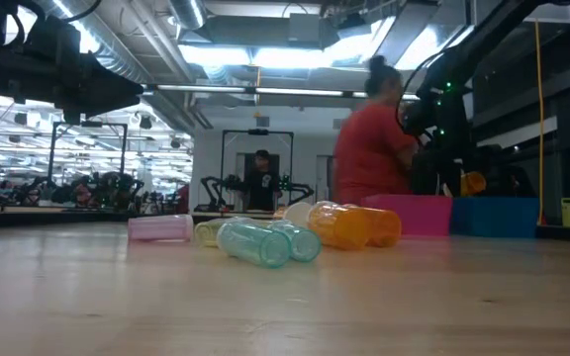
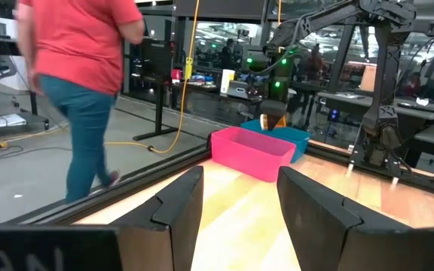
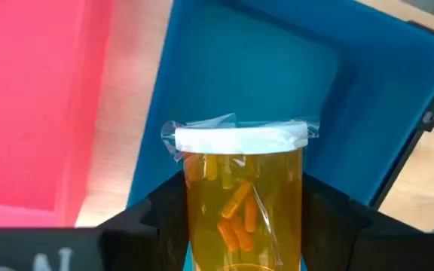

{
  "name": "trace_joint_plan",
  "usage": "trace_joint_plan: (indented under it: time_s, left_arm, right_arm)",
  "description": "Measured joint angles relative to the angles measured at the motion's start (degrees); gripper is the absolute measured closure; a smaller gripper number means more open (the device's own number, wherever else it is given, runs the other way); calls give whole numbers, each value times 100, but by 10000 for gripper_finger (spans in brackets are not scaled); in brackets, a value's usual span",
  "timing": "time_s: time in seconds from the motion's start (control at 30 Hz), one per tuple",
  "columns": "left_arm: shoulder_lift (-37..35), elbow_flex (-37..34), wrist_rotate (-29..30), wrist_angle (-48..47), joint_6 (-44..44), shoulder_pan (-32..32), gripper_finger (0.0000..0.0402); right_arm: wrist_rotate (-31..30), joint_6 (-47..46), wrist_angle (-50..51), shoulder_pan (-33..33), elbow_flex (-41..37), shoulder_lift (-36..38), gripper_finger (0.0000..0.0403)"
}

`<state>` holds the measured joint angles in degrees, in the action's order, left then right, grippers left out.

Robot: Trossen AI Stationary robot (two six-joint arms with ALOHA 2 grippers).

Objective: Pick and place medicine bottles into bin by pill shape (circle, oval)
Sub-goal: Put the orange capsule bottle into the blue bin

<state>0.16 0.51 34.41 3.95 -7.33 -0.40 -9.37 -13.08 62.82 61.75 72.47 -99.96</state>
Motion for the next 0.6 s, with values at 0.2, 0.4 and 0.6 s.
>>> trace_joint_plan:
  time_s: [0.2, 0.4, 0.6]
  left_arm:
    - [-2, 0, 0, 0, 0, 1, 236]
    - [-2, 0, 0, 0, 0, 1, 236]
    - [-2, 0, 0, 2, 0, 2, 236]
  right_arm:
    - [-2, -10, -229, 3, -2, 0, 200]
    - [-6, -173, -244, 1, -2, 0, 199]
    - [-7, -163, -238, -1, -2, 0, 199]
